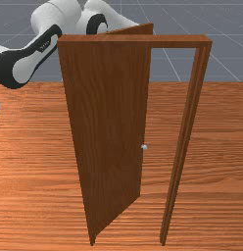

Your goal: Close the door

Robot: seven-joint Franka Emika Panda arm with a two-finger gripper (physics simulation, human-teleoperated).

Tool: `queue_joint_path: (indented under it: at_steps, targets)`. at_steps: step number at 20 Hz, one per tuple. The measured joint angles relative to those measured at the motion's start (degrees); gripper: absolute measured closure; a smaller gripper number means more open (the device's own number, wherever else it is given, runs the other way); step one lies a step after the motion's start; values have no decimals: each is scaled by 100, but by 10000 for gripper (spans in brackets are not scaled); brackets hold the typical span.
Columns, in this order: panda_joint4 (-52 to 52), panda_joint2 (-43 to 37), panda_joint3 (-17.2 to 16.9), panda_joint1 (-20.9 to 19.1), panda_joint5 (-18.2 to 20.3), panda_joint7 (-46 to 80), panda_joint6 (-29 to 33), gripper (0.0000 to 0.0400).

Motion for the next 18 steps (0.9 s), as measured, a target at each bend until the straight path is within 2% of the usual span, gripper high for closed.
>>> queue_joint_path:
  at_steps: [1, 17, 18]
  targets:
    - [-285, -139, -311, 179, 142, 1786, -22, 0]
    - [-286, -136, -313, 174, 142, 1786, -22, 0]
    - [-9, 89, -231, 89, 235, 1733, -140, 0]
